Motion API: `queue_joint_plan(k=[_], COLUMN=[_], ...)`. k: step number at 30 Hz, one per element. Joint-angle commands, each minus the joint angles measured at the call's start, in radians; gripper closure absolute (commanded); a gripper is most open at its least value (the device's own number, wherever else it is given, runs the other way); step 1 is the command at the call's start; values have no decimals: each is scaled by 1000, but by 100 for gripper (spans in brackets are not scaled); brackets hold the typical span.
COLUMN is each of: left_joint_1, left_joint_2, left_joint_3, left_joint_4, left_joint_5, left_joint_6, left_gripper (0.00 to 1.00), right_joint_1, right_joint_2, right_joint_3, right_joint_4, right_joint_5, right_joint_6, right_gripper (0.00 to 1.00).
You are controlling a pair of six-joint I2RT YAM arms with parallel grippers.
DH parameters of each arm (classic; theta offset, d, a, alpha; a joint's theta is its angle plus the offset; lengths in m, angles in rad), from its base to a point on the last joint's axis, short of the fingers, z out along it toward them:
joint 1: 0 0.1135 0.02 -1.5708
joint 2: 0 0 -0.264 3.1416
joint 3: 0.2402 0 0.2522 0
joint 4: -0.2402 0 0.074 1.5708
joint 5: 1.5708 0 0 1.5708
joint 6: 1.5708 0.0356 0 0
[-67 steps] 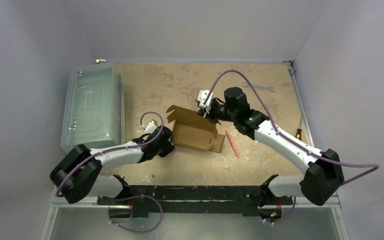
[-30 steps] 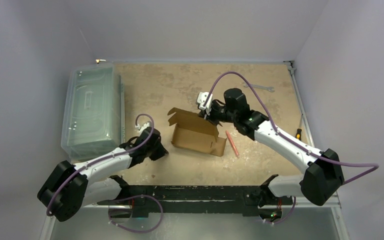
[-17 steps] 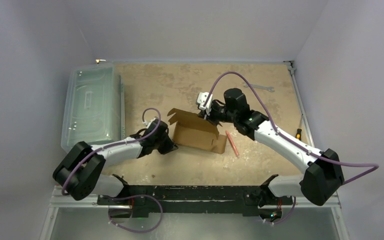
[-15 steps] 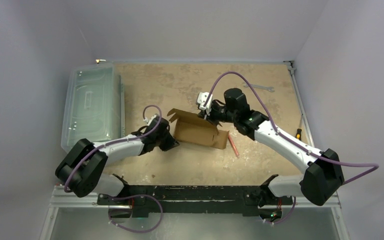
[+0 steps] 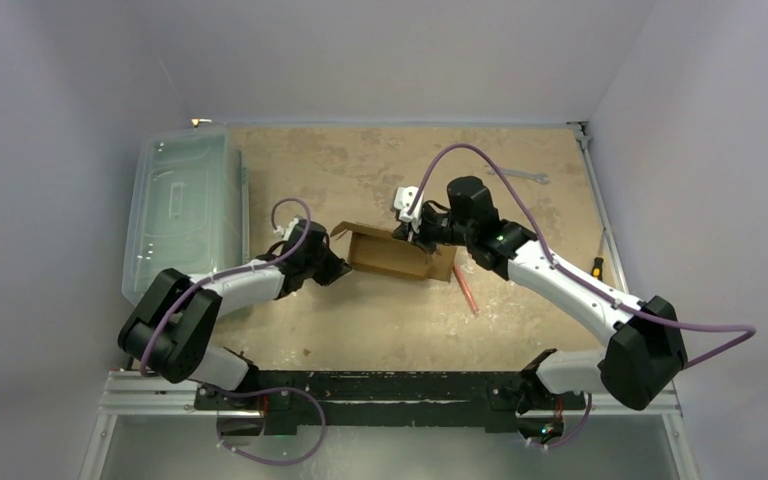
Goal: Fold the paper box
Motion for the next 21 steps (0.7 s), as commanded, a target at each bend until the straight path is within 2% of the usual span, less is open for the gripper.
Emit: queue_joint_plan(k=[1,6,11,13,16,18,21], left_joint_1=[19,24,24,25,24,24,24], left_joint_2=[0,-47,-120,-171,-277,-348,-434], left_joint_3=[20,8,-43,-101,-199,-228,-212], left_joint_4=[69,20,-108,-96,10,33,-47], left_joint_5=[38,79,136,173,253,254,182], left_joint_6=[23,181,388,419,435,443,481], left_gripper=[100,100,100,100,99,90,74], right_joint_1=[-3,-3,-7,-9,-18,-24,-28], right_joint_2=[22,17,13,14,11,10,15], right_joint_3=[3,6,5,7,7,8,9], right_joint_4=[-6,20,36,37,36,33,28], right_joint_5=[-31,73,133,138,127,113,98], right_joint_6=[-1,17,22,22,23,23,25], right_gripper=[100,100,100,100,100,100,100])
